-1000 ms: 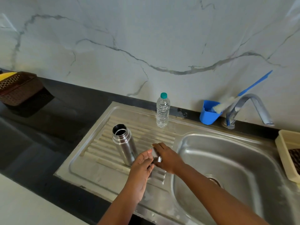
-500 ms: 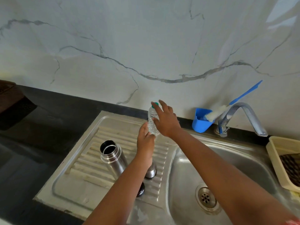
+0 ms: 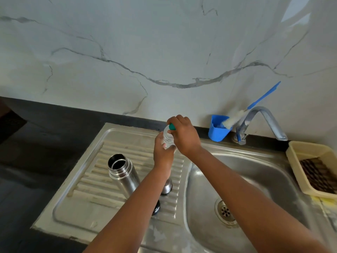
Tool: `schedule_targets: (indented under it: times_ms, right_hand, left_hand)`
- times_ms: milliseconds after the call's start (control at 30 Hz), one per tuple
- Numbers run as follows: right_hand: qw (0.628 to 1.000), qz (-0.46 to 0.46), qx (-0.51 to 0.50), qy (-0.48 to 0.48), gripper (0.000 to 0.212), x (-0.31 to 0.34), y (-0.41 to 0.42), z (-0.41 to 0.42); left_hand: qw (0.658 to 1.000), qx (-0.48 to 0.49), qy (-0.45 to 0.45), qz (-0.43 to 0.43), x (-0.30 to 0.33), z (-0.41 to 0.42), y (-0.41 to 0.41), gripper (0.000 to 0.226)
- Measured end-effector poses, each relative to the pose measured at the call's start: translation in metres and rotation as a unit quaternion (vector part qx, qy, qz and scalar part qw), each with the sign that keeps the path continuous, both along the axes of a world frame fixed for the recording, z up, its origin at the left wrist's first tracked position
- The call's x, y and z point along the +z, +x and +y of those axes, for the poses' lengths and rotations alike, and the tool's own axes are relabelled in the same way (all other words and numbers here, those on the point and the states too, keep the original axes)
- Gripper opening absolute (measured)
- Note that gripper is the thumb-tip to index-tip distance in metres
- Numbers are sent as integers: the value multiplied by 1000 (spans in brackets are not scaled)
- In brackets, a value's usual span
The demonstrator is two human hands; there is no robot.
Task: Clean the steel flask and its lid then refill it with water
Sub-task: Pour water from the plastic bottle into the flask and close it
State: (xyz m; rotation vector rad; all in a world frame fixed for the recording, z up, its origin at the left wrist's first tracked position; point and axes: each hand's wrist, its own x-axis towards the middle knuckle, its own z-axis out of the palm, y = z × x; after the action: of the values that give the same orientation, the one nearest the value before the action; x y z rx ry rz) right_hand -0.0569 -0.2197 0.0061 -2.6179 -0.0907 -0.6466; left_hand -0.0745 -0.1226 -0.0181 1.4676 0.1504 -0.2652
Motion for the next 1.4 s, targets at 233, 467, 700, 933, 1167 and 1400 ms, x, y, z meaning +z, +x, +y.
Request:
schedule_targets:
  times_ms: [233, 467, 700, 933, 1167, 1400]
  right_hand:
    - [997, -8, 7, 80, 24, 29, -79, 8]
    - [990, 72, 35, 119, 19, 28, -164, 45]
    - [984, 86, 21, 156, 21, 17, -204, 77]
    - [983, 98, 9, 158, 26, 21, -217, 91]
    - [995, 66, -68, -37, 26, 25, -220, 110]
    - [981, 156, 101, -62, 26, 41, -221, 84]
  left_hand:
    - [993, -87, 45, -63, 17, 24, -65, 59]
    - [974, -181, 81, -112, 9, 64, -121, 48]
    - [950, -241, 134, -148, -13, 102, -139, 47]
    - [934, -238, 157, -217, -16, 112, -147, 43]
    - [927, -250, 159, -229, -12, 115, -149, 27]
    - [927, -254, 170, -219, -13, 116, -152, 43]
